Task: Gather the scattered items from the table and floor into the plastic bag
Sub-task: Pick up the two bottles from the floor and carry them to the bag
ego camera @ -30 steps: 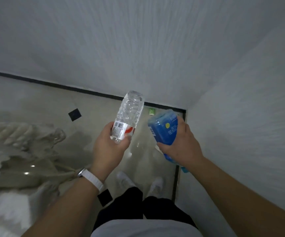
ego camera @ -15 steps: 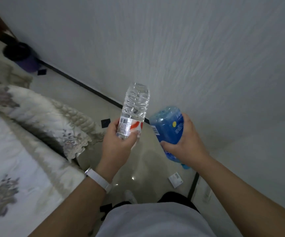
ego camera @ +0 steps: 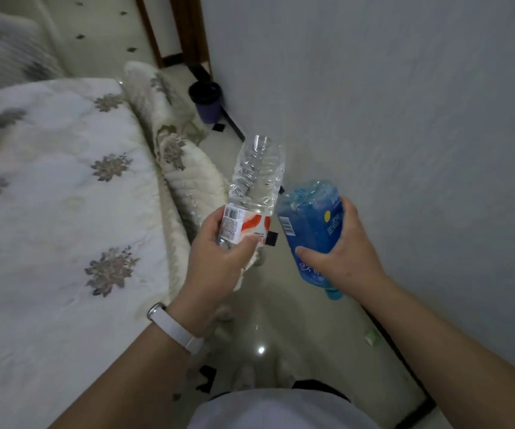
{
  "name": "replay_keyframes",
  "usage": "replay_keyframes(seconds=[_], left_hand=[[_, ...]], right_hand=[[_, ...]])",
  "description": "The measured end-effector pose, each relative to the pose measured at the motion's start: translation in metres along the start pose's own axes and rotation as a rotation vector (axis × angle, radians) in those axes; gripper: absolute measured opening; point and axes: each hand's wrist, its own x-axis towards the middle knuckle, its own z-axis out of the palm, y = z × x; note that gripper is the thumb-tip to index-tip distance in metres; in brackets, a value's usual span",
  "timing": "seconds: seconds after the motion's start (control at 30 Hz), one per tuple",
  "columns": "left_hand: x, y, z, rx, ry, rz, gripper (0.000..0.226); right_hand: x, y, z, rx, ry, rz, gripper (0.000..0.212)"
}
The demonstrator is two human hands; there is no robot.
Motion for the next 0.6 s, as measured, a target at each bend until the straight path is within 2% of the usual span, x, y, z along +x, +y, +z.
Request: replay_keyframes(seconds=[0.27,0.33,0.6], left_hand=[[-0.053,0.008,-0.056,0.078,0.414,0.052,0.047],[-0.076,0.002,-0.070,0.066,0.534,0.031,0.047],[-0.190,-0.024,-0.153,-0.037,0.970,-0.038,0.041]], right_hand=[[0.030,-0.054,0.038,0.059,-0.333,-0.269,0.097],[0.024,-0.064,0.059,0.082,-0.417,-0.313,0.099],[-0.047,-0.121,0.144,0.095,-0.735,-0.480,0.087]])
